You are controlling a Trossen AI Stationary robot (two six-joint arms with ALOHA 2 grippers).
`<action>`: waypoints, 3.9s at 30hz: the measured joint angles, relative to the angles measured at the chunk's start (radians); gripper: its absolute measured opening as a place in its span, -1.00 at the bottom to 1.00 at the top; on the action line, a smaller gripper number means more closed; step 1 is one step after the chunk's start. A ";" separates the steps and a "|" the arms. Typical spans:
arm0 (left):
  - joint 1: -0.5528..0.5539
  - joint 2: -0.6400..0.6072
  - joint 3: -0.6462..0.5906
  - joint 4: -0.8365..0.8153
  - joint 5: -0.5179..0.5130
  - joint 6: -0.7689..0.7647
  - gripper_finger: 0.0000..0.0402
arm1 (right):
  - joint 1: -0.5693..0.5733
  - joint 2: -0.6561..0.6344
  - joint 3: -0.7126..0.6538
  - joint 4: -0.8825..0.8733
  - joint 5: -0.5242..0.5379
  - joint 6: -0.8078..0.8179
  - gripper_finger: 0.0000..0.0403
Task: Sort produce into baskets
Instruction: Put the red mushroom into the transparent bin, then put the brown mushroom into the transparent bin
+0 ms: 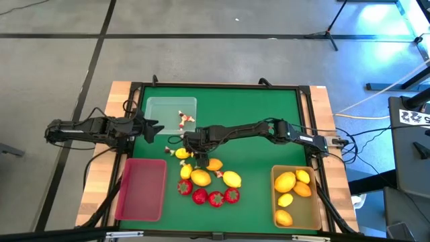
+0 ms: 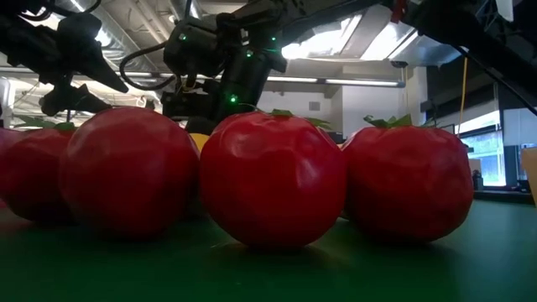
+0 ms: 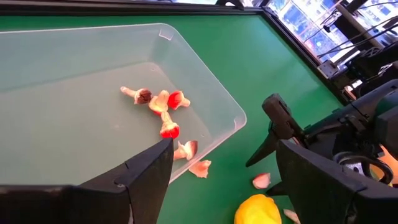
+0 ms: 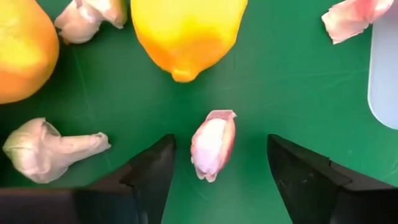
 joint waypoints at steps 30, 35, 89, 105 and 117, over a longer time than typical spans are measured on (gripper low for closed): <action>0.000 0.000 0.000 0.000 0.000 -0.002 0.39 | -0.001 0.001 0.130 -0.155 0.054 -0.071 -0.89; 0.000 0.000 0.000 0.000 0.000 -0.002 0.39 | -0.003 0.001 0.243 -0.222 0.078 -0.138 -0.90; 0.000 0.000 0.000 -0.001 -0.001 0.049 0.39 | -0.042 0.011 0.239 0.175 -0.149 -0.268 0.22; 0.000 0.039 0.000 0.009 0.237 0.076 0.39 | -0.038 -0.061 0.241 -0.079 -0.340 -0.266 0.18; 0.000 0.332 0.000 0.063 0.438 0.057 0.39 | -0.039 -0.301 0.243 -0.528 -0.128 -0.393 0.18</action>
